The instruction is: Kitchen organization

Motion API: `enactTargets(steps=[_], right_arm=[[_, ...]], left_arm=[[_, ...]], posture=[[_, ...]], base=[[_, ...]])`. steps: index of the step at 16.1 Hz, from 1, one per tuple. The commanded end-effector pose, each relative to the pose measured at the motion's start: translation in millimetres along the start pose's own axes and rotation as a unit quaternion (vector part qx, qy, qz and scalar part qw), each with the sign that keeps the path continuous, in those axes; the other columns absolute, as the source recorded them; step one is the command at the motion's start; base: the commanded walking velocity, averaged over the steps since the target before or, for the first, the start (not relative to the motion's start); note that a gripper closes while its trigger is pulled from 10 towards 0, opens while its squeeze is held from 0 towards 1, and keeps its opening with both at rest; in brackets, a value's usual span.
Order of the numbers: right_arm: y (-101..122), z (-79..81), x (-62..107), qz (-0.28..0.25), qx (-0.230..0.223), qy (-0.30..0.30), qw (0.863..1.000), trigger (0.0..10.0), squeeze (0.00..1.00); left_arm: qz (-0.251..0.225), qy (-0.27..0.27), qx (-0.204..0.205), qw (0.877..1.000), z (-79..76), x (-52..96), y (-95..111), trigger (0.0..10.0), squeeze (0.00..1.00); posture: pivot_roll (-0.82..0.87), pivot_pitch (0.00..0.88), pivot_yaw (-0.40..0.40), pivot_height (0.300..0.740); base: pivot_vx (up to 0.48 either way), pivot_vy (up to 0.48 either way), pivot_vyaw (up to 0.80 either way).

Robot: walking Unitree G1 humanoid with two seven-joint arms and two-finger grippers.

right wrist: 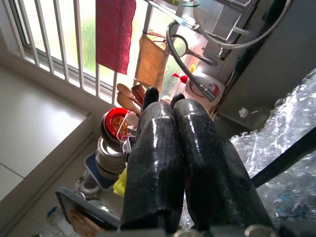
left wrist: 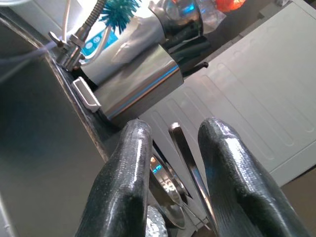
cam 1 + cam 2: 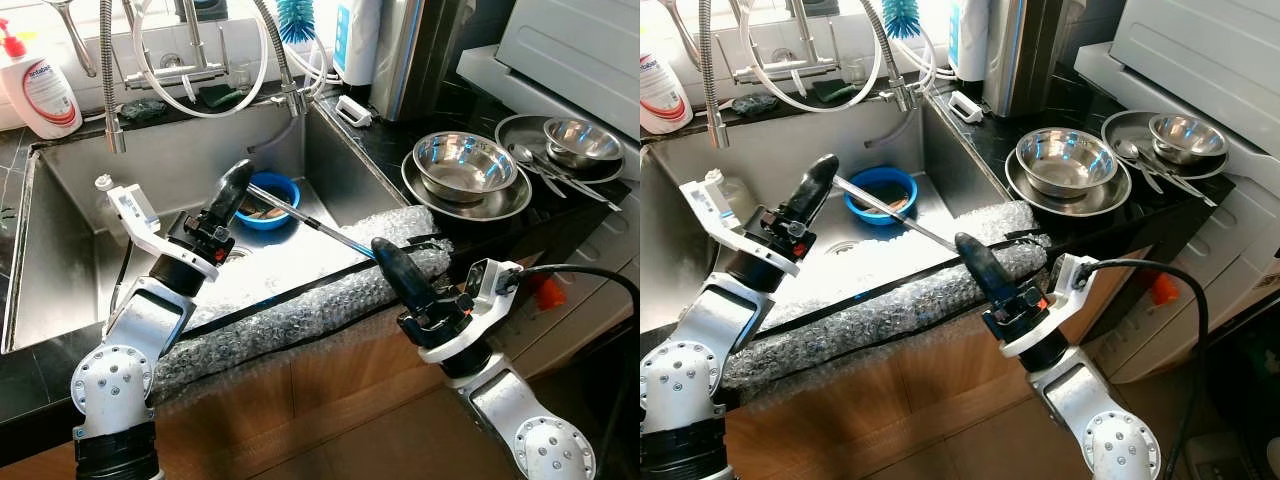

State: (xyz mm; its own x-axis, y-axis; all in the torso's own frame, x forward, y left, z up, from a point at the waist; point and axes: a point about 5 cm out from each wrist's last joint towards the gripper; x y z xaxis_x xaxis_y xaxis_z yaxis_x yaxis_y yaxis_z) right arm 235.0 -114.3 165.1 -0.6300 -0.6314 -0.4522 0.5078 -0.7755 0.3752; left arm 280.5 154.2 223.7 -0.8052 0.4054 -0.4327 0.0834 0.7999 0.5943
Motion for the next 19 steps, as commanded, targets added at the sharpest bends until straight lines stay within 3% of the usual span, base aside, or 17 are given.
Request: enactTargets(steps=[1,3,5,6,19], right_arm=[[-1.6,6.3,-0.6,0.009,0.006,0.016,1.0,10.0,0.0],[-6.5,9.1,-1.5,0.022,0.001,0.029,0.999,10.0,0.0],[-7.5,9.6,-2.0,0.023,-0.001,0.031,0.999,10.0,0.0],[-7.9,9.3,-1.9,0.023,0.0,0.03,0.999,10.0,0.0],[-4.8,0.1,-1.5,0.009,0.016,0.006,1.0,10.0,0.0]], left_arm=[[0.003,-0.022,-0.002,1.0,-7.8,0.2,0.5,10.0,0.0],[0.003,-0.021,0.0,1.0,-7.6,0.9,0.1,10.0,0.0],[0.001,-0.019,0.001,1.0,-6.9,1.4,0.8,4.7,0.0],[0.0,-0.018,0.003,1.0,-6.7,1.3,0.7,0.0,0.0],[-0.021,-0.003,0.026,0.999,-4.7,1.3,6.2,0.0,0.0]], posture=[[-0.01,0.087,-0.018,0.74],[0.0,0.088,-0.018,0.74],[0.0,0.088,-0.018,0.74],[0.0,0.087,-0.02,0.74],[0.0,0.078,-0.02,0.74]], base=[[0.0,0.0,0.0],[0.0,0.0,0.0],[0.0,0.0,0.0],[0.0,0.0,0.0],[0.0,0.0,0.0]])
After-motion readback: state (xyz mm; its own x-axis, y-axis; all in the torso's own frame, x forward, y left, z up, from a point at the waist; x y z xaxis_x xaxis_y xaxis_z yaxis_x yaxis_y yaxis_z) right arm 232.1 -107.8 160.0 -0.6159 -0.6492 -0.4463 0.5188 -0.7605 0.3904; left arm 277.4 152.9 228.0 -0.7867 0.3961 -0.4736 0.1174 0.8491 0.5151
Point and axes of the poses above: a point about 5 cm out from each wrist's last joint towards the gripper, its own x axis pointing back from the gripper into the wrist, its own y axis along the axis of the wrist's last joint, z = x × y, and after that the axes turned 2 degrees about -x, right-handed
